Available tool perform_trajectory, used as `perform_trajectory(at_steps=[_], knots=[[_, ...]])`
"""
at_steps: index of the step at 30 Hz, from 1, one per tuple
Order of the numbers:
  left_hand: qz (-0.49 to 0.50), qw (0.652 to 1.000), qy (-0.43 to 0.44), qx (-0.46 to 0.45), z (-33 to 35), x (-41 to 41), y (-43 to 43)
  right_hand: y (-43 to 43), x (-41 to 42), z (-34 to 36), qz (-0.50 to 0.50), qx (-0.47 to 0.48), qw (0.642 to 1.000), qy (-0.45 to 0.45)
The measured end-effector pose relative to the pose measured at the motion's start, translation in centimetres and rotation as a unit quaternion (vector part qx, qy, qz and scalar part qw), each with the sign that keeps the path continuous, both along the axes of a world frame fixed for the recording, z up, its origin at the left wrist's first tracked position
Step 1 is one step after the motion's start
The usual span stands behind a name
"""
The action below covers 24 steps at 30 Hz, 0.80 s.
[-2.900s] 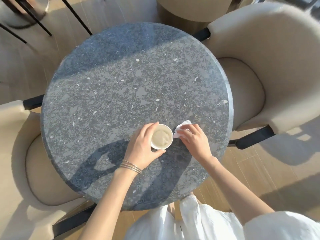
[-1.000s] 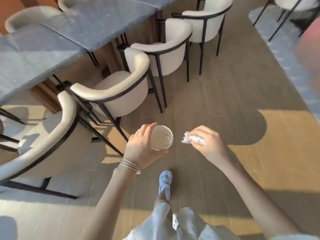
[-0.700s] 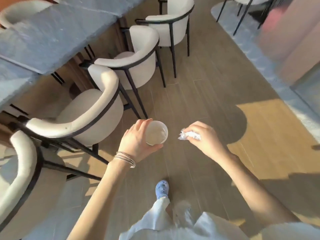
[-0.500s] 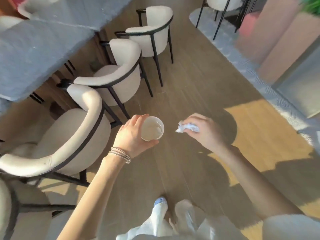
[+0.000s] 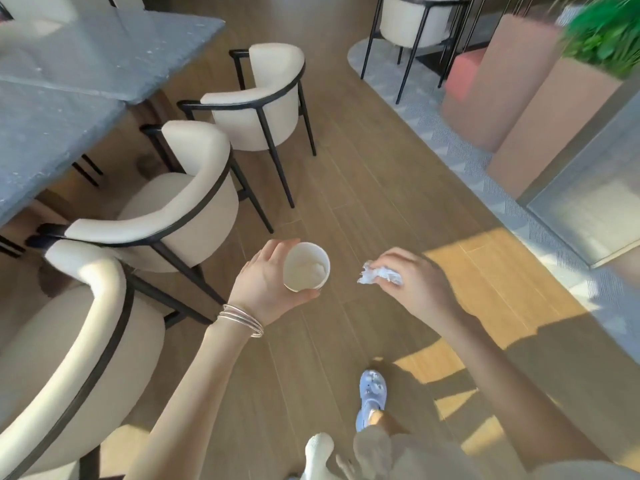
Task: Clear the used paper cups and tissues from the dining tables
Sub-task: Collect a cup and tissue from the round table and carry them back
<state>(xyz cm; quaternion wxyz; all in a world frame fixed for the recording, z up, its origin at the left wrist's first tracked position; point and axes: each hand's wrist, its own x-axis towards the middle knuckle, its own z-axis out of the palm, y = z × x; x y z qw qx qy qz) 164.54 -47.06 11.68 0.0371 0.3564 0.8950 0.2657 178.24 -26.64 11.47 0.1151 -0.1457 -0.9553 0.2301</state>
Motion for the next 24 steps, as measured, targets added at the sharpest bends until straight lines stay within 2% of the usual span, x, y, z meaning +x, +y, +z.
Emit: perform_trajectory(at_steps=[7,15,24], knots=[[0.009,1.0,0.002,0.03,2.0,-5.2,12.2,13.4,-6.6,2.7,0.009,0.015,1.0,0.022],[0.001,0.999,-0.011,0.034,2.3,-12.2,21.2,22.0,-13.4,2.1,-0.006,0.018,0.999,0.04],[0.002,1.0,-0.023,0.02,1.2,-27.1,30.1,30.9,-28.5,1.0,0.009,-0.023,1.0,0.002]])
